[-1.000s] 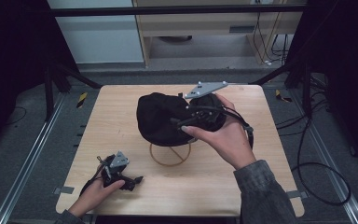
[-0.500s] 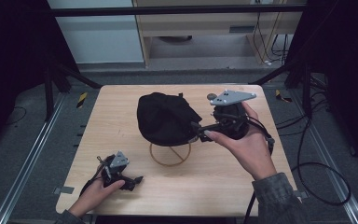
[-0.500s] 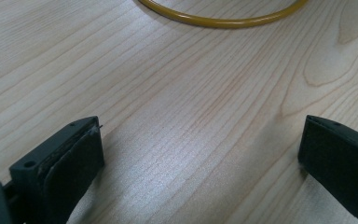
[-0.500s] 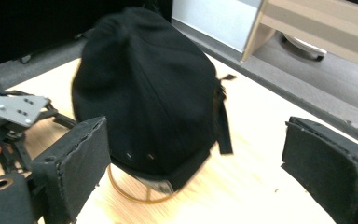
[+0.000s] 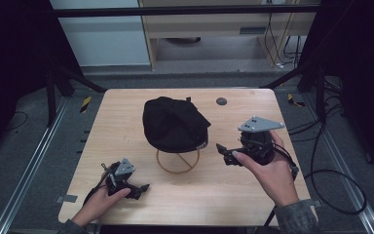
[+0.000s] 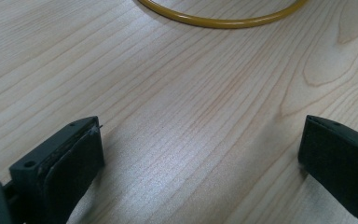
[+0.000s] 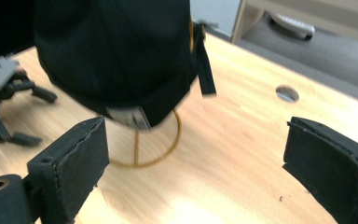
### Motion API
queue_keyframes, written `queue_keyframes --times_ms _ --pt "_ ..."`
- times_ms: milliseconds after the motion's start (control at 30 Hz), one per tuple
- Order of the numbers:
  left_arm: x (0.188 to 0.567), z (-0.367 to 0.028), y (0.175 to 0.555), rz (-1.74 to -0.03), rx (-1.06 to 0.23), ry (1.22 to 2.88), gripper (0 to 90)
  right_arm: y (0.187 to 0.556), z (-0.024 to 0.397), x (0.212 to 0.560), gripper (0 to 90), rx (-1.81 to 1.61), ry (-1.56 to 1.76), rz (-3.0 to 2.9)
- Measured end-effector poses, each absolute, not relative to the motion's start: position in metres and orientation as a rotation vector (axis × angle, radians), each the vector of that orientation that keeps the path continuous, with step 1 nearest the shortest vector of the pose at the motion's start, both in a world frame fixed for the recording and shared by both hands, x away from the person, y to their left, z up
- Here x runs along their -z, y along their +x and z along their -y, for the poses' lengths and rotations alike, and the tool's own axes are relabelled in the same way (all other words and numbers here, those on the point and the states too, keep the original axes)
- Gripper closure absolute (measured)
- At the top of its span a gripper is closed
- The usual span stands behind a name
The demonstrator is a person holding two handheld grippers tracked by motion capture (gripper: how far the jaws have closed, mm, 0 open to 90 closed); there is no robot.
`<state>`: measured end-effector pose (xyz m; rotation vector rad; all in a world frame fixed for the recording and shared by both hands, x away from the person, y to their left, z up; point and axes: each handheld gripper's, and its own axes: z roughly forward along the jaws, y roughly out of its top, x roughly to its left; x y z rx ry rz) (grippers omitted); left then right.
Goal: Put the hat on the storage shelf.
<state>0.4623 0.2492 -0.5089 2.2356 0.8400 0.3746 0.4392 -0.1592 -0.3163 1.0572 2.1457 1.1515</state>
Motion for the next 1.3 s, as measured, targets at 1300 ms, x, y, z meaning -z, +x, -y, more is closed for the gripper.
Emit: queue_keyframes --times_ms 1300 --pt "0.509 -0.249 0.462 -0.842 -0.372 2.233 0.0 0.431 0.174 0.466 10.4 -1.02 1.252 -2.369"
